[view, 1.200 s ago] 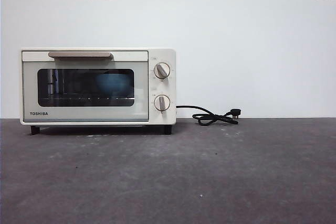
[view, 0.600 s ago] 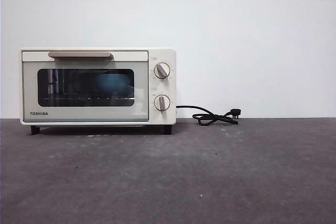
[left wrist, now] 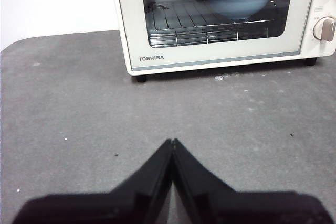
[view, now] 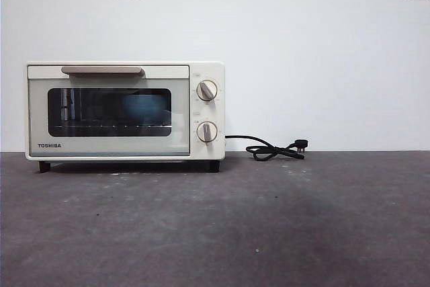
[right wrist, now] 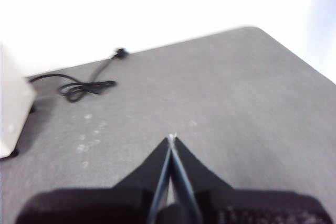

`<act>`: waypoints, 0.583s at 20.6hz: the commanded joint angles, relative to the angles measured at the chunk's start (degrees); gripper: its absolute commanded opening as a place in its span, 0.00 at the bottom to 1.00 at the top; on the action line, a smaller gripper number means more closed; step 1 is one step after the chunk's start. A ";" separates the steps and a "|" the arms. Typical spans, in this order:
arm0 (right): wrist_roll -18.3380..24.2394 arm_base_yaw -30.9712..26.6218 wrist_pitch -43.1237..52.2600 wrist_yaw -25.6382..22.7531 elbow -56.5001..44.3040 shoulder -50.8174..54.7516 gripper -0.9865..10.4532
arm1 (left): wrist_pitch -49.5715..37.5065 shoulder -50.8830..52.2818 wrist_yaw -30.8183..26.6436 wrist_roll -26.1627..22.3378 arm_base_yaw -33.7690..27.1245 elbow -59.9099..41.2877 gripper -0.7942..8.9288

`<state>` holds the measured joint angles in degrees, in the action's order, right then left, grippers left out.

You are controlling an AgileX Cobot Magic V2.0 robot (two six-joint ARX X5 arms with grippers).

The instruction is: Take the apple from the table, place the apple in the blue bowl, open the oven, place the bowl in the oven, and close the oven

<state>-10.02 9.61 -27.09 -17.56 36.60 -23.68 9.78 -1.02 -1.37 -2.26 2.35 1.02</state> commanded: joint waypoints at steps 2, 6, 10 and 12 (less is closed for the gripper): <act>9.01 -7.58 6.21 11.06 -9.88 6.95 0.09 | -0.42 -0.13 -0.13 0.59 -0.17 -0.59 0.08; 12.31 -12.00 10.12 16.44 -16.90 12.63 0.09 | -0.42 -0.24 -0.13 0.59 -0.17 -0.59 0.08; 14.82 -12.79 12.55 17.77 -22.29 17.53 0.09 | -0.42 -0.26 -0.13 0.59 -0.17 -0.59 0.08; 14.73 -12.79 13.49 17.70 -24.63 19.32 0.09 | -0.42 -0.26 -0.13 0.59 -0.17 -0.59 0.08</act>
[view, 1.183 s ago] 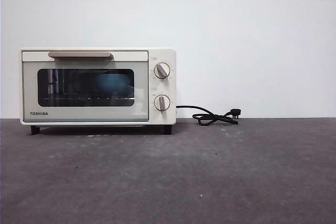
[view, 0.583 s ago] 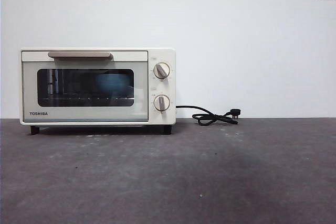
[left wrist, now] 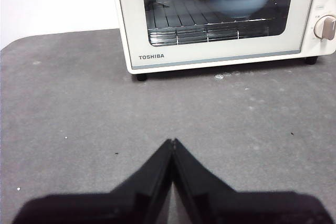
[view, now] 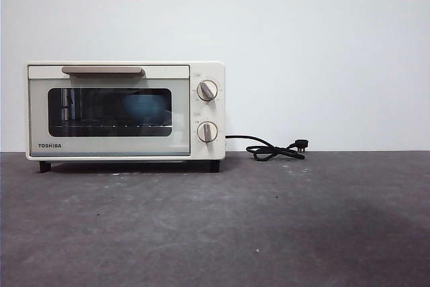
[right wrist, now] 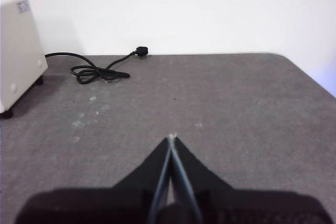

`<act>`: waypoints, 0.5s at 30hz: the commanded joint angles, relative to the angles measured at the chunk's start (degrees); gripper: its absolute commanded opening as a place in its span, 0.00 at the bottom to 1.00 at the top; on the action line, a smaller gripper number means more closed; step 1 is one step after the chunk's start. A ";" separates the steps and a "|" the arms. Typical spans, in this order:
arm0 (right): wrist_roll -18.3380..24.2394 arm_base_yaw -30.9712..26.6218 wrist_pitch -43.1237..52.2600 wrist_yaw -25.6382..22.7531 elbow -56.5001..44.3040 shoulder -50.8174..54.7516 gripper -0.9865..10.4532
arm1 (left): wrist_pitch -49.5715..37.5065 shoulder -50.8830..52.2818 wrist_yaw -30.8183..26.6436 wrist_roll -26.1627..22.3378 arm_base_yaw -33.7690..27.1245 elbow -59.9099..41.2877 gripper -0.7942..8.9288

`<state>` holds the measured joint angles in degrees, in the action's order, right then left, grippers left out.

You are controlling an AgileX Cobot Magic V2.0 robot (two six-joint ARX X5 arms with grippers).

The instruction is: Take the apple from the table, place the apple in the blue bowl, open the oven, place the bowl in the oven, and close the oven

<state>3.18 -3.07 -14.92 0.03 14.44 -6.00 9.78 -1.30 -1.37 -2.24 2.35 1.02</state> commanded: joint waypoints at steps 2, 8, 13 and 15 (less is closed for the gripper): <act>1.49 -0.11 2.62 0.00 -4.90 3.23 0.09 | -0.42 0.02 -0.11 0.57 -0.17 -0.59 0.08; 1.25 -0.11 5.73 0.02 -8.96 5.57 0.09 | -0.42 0.02 -0.13 0.57 -0.17 -0.59 0.08; 1.29 0.00 5.97 -0.07 -9.75 5.57 0.09 | -0.42 0.02 -0.13 0.57 -0.17 -0.59 0.08; 1.27 0.00 5.97 -0.07 -10.10 5.57 0.09 | -0.42 0.02 -0.13 0.57 -0.17 -0.59 0.08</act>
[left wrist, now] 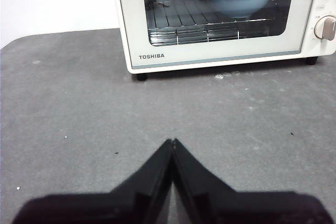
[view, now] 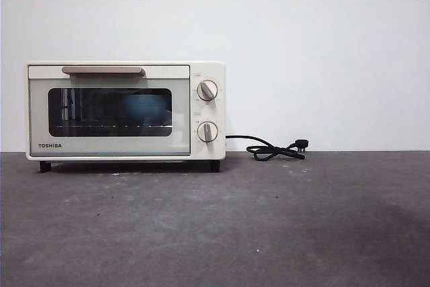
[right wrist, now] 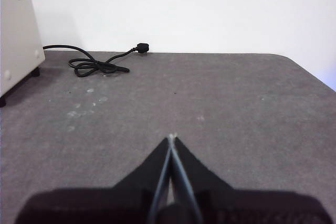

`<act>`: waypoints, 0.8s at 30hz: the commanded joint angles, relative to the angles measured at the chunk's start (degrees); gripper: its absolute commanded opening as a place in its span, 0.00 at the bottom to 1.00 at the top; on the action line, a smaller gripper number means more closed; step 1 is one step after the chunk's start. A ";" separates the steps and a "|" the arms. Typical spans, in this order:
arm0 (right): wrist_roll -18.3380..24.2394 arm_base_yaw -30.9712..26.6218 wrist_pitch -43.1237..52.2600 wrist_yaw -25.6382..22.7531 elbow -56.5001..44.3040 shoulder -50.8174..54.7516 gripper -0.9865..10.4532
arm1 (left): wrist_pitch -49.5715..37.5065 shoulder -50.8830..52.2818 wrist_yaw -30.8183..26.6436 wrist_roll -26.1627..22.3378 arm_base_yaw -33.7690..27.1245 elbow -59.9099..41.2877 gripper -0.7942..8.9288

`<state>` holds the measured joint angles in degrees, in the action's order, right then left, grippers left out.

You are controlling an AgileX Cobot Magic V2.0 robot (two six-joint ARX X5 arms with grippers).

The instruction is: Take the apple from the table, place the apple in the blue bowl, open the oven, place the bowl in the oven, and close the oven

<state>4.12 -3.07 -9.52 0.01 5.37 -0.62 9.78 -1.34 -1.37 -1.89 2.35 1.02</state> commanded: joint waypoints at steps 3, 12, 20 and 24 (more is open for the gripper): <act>0.02 0.02 0.63 -0.02 -1.79 0.20 0.09 | -0.42 0.07 -0.13 0.22 -0.17 -0.59 0.08; -2.64 1.11 2.16 -0.15 -4.17 0.20 0.09 | -0.42 0.07 -0.13 0.22 -0.17 -0.59 0.08; -2.60 2.80 0.83 -2.58 -4.52 0.20 0.09 | -0.42 0.07 -0.13 0.22 -0.17 -0.59 0.08; -2.58 2.78 -1.36 -3.08 -4.55 0.20 0.09 | -0.42 0.04 -0.11 0.22 -0.17 -0.59 0.08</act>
